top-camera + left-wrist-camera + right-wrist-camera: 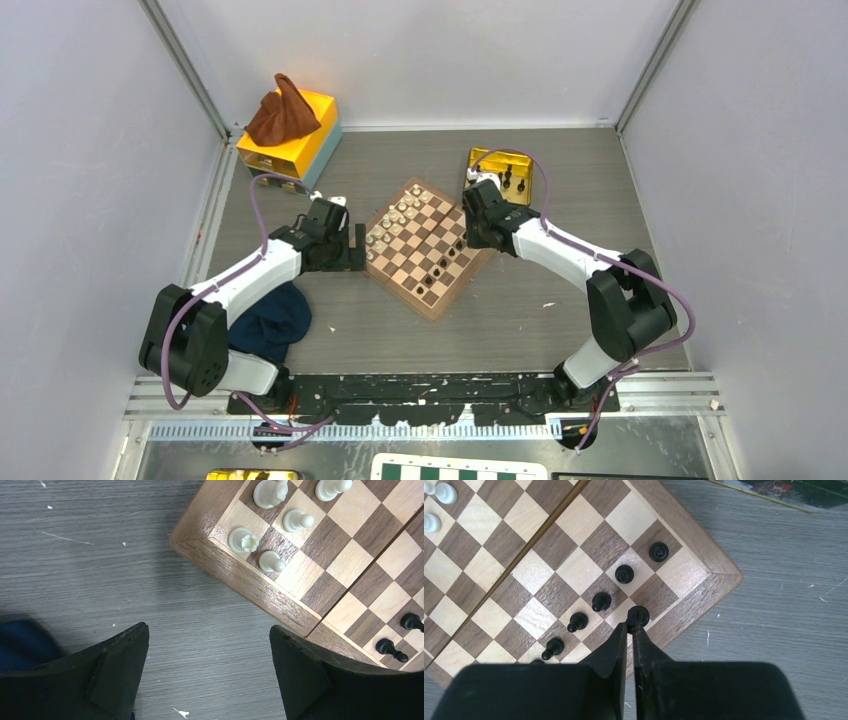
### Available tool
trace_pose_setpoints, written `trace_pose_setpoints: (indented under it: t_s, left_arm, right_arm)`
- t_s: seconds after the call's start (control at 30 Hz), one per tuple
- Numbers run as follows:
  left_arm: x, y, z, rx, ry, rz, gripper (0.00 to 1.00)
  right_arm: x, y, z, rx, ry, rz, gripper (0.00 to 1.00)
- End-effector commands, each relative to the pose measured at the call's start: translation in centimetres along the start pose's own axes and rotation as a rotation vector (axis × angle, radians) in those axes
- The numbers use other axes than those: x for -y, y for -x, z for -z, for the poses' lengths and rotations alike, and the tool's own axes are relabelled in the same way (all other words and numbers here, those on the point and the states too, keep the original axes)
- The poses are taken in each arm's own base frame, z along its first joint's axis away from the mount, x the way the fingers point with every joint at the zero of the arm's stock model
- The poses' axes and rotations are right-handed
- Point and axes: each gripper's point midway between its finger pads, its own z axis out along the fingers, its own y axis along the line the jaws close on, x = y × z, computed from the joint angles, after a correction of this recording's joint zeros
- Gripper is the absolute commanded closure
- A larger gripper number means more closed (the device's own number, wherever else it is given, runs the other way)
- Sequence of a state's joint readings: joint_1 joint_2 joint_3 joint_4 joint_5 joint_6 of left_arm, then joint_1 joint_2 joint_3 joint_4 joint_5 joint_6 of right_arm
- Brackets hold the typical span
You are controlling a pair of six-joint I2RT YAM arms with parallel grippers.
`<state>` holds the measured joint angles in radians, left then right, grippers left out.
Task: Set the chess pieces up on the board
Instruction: Place the chess piece on the chessboard.
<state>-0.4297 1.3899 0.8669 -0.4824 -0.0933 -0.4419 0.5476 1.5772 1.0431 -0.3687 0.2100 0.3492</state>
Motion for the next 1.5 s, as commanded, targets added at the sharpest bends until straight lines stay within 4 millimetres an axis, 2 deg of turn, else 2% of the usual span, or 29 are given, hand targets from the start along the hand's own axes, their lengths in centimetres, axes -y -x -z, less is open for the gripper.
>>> trace_pose_setpoints:
  t_s: [0.0,0.37,0.77,1.47]
  left_arm:
    - [0.5,1.3,0.3,0.047,-0.019,0.014,0.09]
    - [0.3,1.1,0.0,0.035,-0.008,0.009,0.10]
    - [0.3,1.0,-0.2,0.027,-0.005,0.007,0.10]
    - [0.3,0.7,-0.5,0.016,-0.005,0.007,0.10]
  right_arm:
    - [-0.1,3.3,0.7,0.128,-0.001,-0.010,0.99]
    - [1.0,3.2,-0.3,0.110,-0.018,-0.048,0.99]
    - [0.8,2.3,-1.4,0.068,0.009,-0.067,0.99]
    - [1.2,1.4,-1.7,0.048,0.006,-0.080,0.99]
